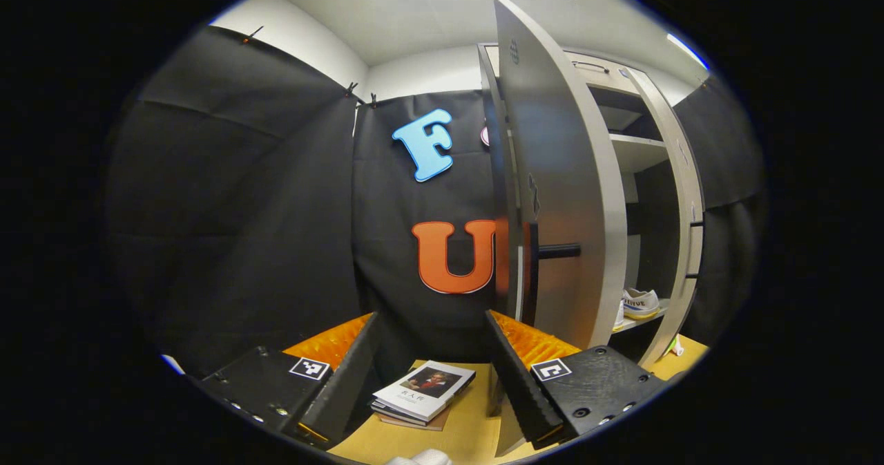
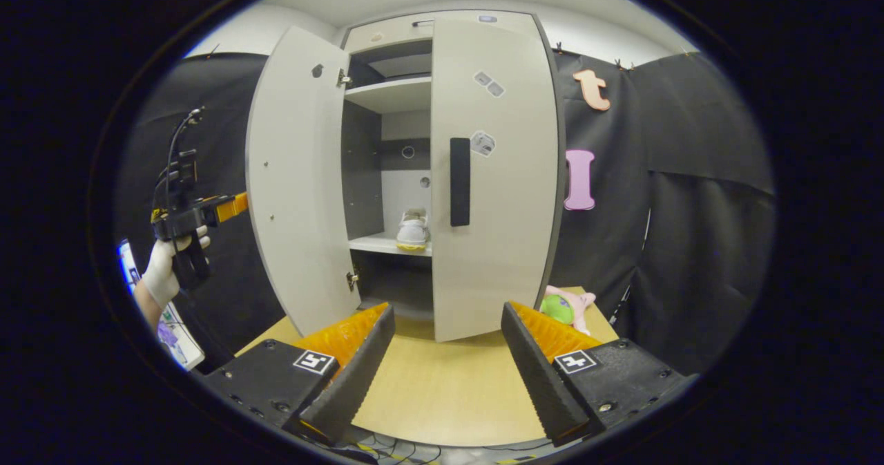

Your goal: Grab one shoe with the right hand and put it into the shoe cabinet, grab the other shoe with the left hand and put it into the shoe cabinet; then close the right door with the right hand and the left door with the left hand.

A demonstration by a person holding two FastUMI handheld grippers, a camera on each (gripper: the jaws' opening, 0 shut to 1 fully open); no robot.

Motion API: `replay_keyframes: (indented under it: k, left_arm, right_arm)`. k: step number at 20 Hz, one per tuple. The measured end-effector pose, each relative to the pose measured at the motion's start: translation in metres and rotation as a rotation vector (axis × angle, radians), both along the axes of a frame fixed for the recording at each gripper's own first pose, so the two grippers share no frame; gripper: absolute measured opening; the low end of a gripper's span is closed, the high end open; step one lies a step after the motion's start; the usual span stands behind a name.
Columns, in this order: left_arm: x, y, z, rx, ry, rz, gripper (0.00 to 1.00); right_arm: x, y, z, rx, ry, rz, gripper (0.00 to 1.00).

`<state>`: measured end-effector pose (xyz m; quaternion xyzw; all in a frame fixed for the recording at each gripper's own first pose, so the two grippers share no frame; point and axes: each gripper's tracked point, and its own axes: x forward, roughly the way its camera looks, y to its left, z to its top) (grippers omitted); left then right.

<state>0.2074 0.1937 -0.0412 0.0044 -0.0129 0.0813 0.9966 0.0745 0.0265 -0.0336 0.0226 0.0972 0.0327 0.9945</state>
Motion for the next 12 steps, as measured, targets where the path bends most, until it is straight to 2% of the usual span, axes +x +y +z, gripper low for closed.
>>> replay_keyframes:
  k: [4,8,12]
  left_arm:
    - [-0.003,-0.013,0.0,-0.012,0.008,0.005,0.9]
    - [-0.004,-0.059,0.003,-0.009,0.016,-0.031,0.91]
    - [0.007,-0.122,0.005,-0.024,0.016,-0.101,0.91]
  right_arm:
    - [0.0,-0.011,-0.002,-0.001,0.0,0.029,1.0]
    - [0.005,-0.028,-0.002,-0.005,-0.004,0.065,1.0]
    - [0.011,-0.046,-0.001,-0.002,0.001,0.086,1.0]
